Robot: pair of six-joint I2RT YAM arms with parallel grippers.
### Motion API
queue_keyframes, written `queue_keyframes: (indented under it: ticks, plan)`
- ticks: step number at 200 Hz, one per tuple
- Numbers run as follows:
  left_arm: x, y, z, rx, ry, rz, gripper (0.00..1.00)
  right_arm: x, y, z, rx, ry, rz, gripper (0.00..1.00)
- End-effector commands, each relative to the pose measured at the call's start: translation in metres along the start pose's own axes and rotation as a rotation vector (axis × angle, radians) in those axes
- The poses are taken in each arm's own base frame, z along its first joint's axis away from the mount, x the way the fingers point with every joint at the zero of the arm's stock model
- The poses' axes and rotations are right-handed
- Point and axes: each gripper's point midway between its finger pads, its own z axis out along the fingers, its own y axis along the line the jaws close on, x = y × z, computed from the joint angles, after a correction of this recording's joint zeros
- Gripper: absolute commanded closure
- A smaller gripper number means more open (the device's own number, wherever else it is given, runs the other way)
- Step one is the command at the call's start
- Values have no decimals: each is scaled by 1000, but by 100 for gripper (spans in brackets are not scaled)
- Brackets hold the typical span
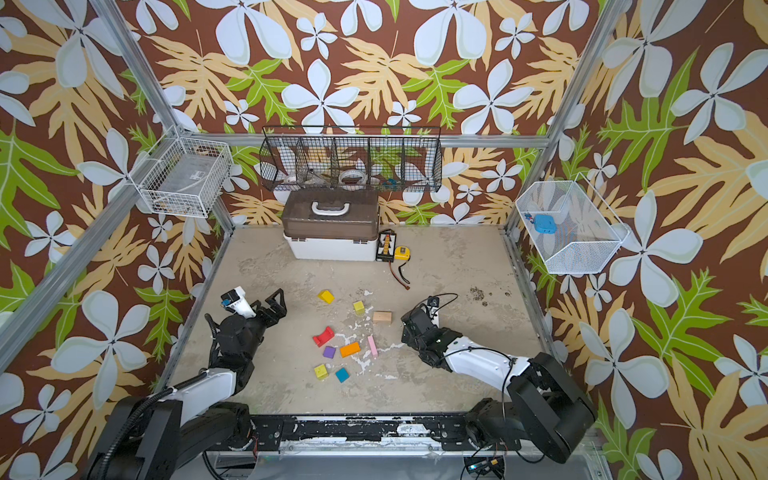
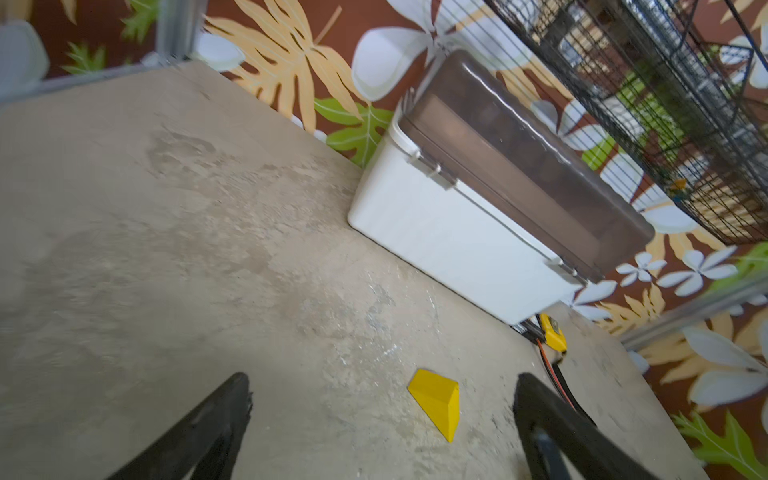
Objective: Build the wood block tower
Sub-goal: 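Lower the right gripper and close it on the yellow block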
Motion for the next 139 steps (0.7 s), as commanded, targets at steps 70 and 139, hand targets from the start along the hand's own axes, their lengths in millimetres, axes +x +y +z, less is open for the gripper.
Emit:
queue_keyframes:
  ticks: [70, 139]
  plan:
    - [97, -64, -6, 229, 498, -77, 1, 7, 5, 11, 35, 40, -69, 23]
    - [148, -135, -73, 366, 791, -176, 0, 6, 3, 19, 67, 15, -64, 41]
